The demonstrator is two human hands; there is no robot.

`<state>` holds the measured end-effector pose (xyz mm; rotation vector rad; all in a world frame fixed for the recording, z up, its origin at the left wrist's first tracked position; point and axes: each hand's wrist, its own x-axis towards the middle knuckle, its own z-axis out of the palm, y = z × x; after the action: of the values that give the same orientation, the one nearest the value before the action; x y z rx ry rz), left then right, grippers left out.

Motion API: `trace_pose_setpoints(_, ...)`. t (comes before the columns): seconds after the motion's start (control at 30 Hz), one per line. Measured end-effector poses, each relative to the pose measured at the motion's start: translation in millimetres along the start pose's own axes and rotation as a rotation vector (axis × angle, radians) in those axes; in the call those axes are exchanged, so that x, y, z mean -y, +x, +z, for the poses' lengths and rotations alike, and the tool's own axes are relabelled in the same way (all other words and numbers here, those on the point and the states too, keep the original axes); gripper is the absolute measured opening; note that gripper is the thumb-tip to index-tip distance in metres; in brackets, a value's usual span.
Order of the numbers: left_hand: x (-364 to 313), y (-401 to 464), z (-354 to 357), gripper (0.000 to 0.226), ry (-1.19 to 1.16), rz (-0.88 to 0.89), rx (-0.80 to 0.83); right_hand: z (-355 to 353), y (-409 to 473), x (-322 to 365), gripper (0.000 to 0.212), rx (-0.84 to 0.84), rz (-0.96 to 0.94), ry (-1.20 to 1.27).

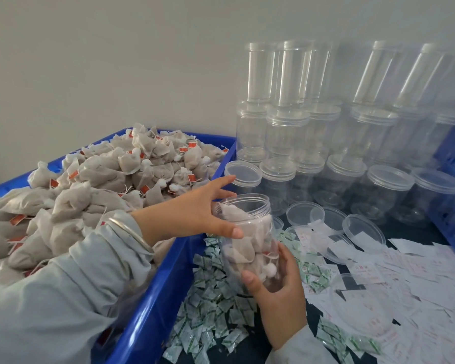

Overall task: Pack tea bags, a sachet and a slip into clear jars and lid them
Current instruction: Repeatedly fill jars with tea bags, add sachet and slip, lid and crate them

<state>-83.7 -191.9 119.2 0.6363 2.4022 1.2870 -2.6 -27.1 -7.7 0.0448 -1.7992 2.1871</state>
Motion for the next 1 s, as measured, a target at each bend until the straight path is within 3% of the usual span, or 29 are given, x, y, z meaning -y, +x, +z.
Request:
trace_pose_setpoints(0.07,-2.6,-1.2,2.2,0.125,-0.024,0.009,0.039,-0.9,0.0,1.0,0.079,-0.035,-0.05,0.006)
trace_pose_setpoints(0.2,-9.9,-5.9,-1.2,0.091,0.073,0.026,0.084,-2.0,0.0,1.6,0.075,-0.09,-0.115,0.013)
trace_pose_setpoints(0.27,-11.1,-8.0,-5.2,0.061,0.089,0.009,0.089,-3.2,1.7,1.2,0.074,-0.124,-0.132,0.001)
trace_pose_setpoints(0.37,-10.4,-10.0,-12.0,0.008,0.093,-0.019,-0.039,-6.6,5.3,2.1,0.076,-0.174,-0.133,-0.079)
trace_pose_setpoints(0.57,-15.4,-12.0,-19.2,0.019,-0.083,0.136,-0.278,-5.6,3.3,1.0,0.077,-0.11,-0.1,-0.125)
trace_pose_setpoints(0.7,-16.5,-12.3,-12.2,0.011,-0.226,0.19,-0.257,-1.8,-3.1,-3.8,0.083,-0.027,-0.061,-0.092)
trace_pose_setpoints(0.87,-13.9,-7.2,-4.9,0.052,-0.246,0.249,-0.214,0.3,-3.9,0.0,0.085,-0.068,-0.07,-0.009)
trace_pose_setpoints(1.0,-7.7,-4.7,8.0,0.107,-0.127,0.12,0.115,-3.1,-0.6,0.7,0.075,-0.102,-0.137,-0.021)
